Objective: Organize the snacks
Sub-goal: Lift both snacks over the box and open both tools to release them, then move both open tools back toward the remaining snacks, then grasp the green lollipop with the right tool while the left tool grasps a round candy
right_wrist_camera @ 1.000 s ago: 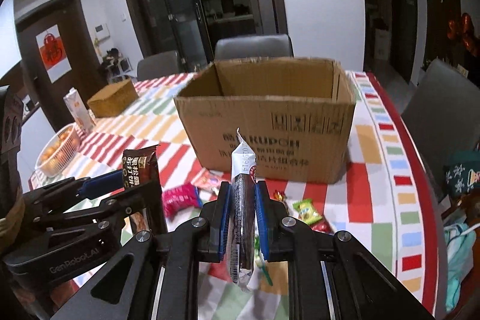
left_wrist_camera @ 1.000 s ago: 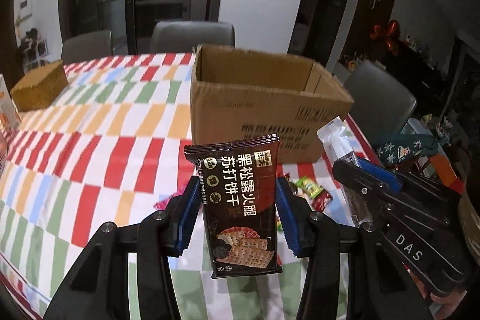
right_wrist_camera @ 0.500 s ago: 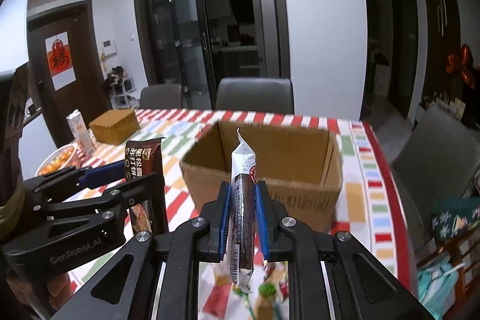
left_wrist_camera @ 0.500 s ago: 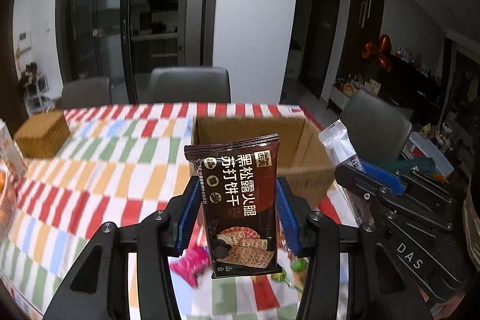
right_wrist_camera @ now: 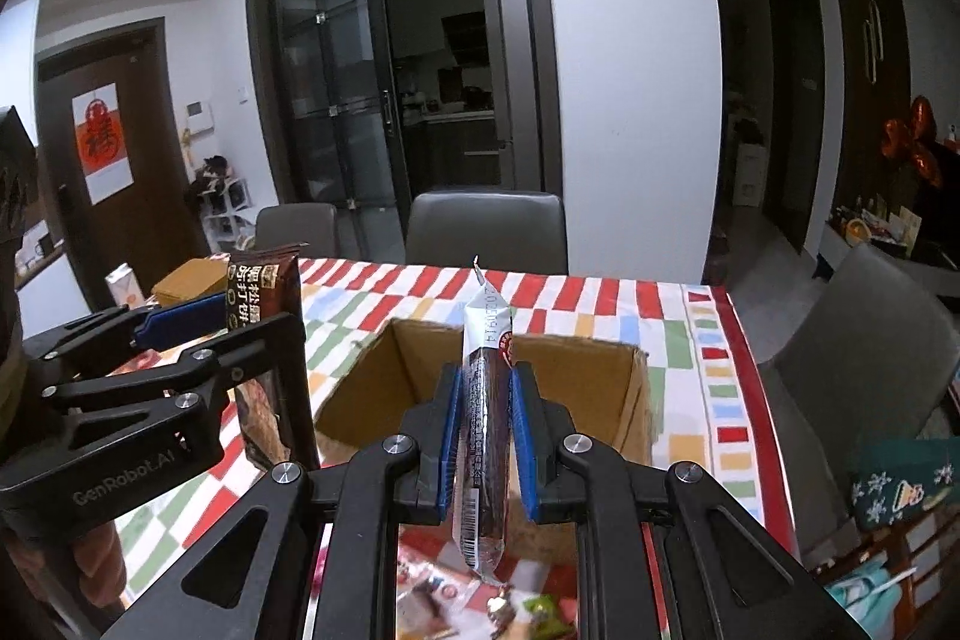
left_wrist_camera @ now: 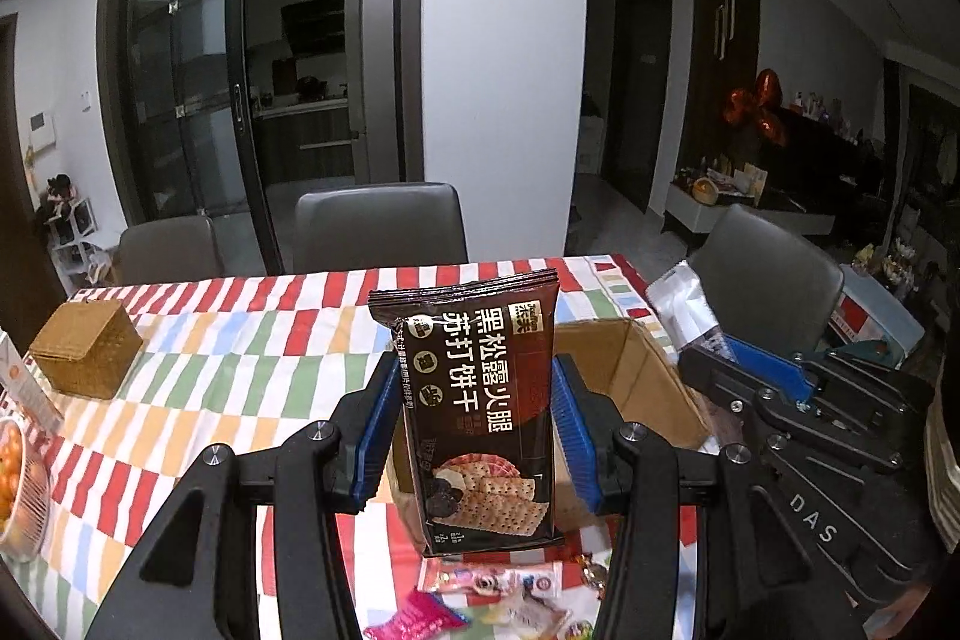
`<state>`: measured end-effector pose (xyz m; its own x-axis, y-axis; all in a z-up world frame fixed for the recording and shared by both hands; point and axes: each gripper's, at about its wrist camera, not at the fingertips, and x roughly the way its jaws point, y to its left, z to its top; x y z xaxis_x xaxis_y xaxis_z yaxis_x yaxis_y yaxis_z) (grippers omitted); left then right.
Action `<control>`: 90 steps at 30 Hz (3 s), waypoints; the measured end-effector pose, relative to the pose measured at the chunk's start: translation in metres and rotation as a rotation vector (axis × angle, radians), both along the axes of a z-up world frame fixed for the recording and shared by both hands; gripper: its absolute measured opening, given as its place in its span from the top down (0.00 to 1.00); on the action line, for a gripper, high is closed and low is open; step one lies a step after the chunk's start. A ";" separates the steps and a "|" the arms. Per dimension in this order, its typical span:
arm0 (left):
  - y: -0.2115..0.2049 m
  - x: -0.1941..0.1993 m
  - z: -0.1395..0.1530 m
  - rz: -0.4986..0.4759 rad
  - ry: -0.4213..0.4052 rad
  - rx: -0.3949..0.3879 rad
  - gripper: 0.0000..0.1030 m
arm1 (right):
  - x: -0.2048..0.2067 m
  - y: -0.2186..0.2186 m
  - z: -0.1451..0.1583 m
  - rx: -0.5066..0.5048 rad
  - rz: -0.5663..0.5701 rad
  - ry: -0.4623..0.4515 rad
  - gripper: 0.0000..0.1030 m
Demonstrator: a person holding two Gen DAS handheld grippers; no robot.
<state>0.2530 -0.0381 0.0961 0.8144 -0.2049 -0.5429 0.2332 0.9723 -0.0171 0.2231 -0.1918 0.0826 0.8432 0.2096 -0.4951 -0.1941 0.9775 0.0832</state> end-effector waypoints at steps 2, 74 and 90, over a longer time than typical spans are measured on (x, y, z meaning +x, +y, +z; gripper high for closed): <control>-0.001 0.012 -0.001 -0.002 0.000 -0.005 0.53 | 0.009 -0.001 0.000 0.002 -0.011 0.005 0.83; -0.025 -0.111 -0.156 -0.262 0.210 0.107 0.36 | -0.097 -0.002 -0.144 -0.089 0.067 0.267 0.60; -0.043 -0.081 -0.201 -0.430 0.342 0.108 0.61 | -0.069 0.003 -0.192 -0.104 0.132 0.399 0.71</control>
